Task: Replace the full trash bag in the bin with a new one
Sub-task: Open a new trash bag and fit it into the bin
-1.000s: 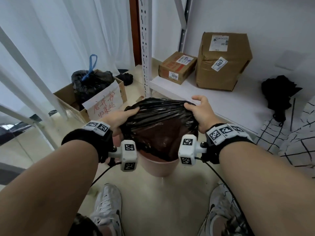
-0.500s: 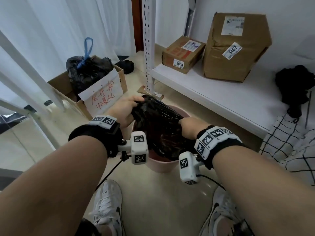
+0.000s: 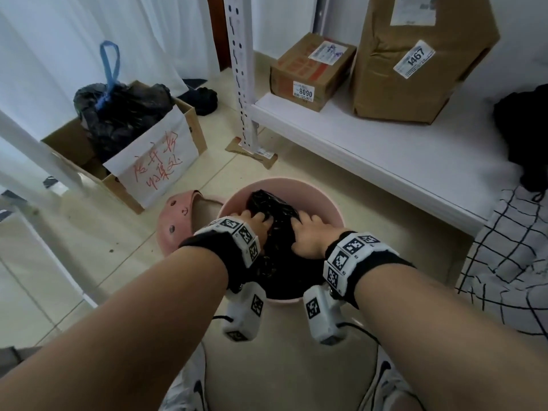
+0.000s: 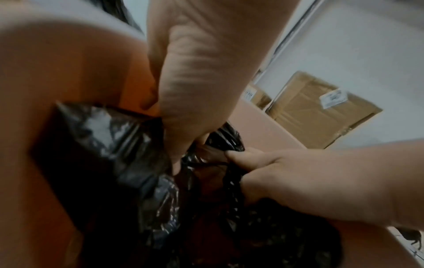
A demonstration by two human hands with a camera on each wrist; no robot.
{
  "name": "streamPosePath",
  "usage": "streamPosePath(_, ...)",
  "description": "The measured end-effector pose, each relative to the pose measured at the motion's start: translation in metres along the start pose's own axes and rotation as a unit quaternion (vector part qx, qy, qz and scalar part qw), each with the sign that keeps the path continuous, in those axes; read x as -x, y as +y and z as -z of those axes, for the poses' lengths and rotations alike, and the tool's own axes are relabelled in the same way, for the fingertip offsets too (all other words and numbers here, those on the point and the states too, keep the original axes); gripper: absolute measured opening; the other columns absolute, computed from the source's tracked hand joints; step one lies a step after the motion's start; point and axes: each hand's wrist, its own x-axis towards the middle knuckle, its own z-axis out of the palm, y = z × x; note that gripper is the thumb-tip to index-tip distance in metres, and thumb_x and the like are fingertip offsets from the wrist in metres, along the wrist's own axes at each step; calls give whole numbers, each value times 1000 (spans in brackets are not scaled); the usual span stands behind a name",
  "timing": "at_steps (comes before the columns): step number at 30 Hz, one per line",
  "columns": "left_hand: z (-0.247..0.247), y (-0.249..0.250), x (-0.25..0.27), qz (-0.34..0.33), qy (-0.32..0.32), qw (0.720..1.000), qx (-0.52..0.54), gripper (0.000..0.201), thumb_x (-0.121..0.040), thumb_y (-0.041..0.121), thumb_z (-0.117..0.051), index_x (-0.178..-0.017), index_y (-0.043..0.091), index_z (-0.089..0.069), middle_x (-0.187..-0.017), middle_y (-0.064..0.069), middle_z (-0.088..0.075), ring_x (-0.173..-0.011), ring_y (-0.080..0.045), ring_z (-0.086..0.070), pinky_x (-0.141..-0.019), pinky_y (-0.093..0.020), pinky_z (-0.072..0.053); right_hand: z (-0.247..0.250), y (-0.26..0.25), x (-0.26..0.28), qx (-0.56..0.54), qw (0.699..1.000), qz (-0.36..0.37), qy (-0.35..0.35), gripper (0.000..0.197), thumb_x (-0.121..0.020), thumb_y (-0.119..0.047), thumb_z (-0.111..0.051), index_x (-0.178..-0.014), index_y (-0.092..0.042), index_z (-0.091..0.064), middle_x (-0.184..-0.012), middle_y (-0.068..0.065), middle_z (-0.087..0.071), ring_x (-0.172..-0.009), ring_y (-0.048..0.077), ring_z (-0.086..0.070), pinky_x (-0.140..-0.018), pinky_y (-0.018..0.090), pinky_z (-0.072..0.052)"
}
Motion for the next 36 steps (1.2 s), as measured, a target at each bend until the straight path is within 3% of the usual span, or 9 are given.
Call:
streamPosePath(4,-11,2,-15,18,-44,998,-28,66,-98,49,-32,-152,28,0,-157,-3,-15,-141,-30,-22,-112,-45,-23,-9,3,-17,58,998,8,-36,60,-95,-17,-41,-150,-17,-17,-158,6,-2,-139,36,-21,-111,53,-31)
streamPosePath(9,-11,1,-15,-35,112,993,30,46,-101,19,-29,-146,11,-28,-141,-13,-32,-122,-34,-47,-97,-46,-43,1,-5,-14,40,978,99,177,41,-95,-15,-40,-136,-7,-37,-135,14,-32,-118,35,-43,-93,45,-47)
streamPosePath(13,-30,-1,-16,-1,3,1000,-5,43,-99,24,-39,-139,8,-42,-140,-14,-44,-125,-33,-48,-101,-41,-40,-2,-10,-12,131,991,24,26,40,-95,-20,-45,-133,-8,-48,-138,12,-46,-123,30,-48,-95,40,-43)
streamPosePath(16,-25,-1,-26,11,15,1000,-2,49,-98,36,-39,-141,11,-38,-140,-12,-43,-127,-30,-44,-103,-41,-38,-10,-7,-21,115,992,17,51,54,-94,-24,-43,-144,-9,-31,-156,12,-17,-133,31,-33,-103,44,-39)
streamPosePath(18,-20,-2,-31,14,-14,999,32,45,-97,34,-42,-132,7,-49,-133,-14,-52,-119,-31,-53,-100,-39,-43,-12,-7,-23,117,992,-32,-24,63,-92,-31,-47,-147,-10,-26,-156,10,-18,-133,32,-34,-105,46,-38)
streamPosePath(22,-12,-11,-25,32,91,993,71,32,-96,6,-36,-121,-3,-55,-126,-17,-48,-105,-37,-58,-89,-43,-46,-1,-8,-12,111,989,24,99,36,-95,-8,-37,-129,-3,-51,-132,16,-47,-119,34,-46,-92,43,-43)
streamPosePath(26,-3,-10,-4,30,216,976,14,27,-97,5,-32,-110,1,-56,-126,-17,-38,-89,-33,-62,-69,-38,-46,8,-12,0,71,969,49,233,25,-97,-6,-34,-115,-3,-50,-123,16,-38,-107,34,-47,-73,42,-46)
streamPosePath(29,-6,-14,7,24,253,965,-61,35,-86,9,-32,-82,12,-67,-102,-6,-59,-63,-22,-62,-54,-27,-46,8,-12,5,113,958,39,262,25,-98,-11,-33,-115,-4,-50,-123,16,-39,-110,33,-46,-80,40,-43)
streamPosePath(36,-9,-22,15,2,368,917,-155,31,-75,12,-36,-62,18,-63,-76,0,-58,-74,-23,-60,-82,-39,-29,7,-8,16,206,923,48,321,33,-95,-23,-36,-115,-10,-60,-118,9,-53,-116,32,-43,-106,48,-11)
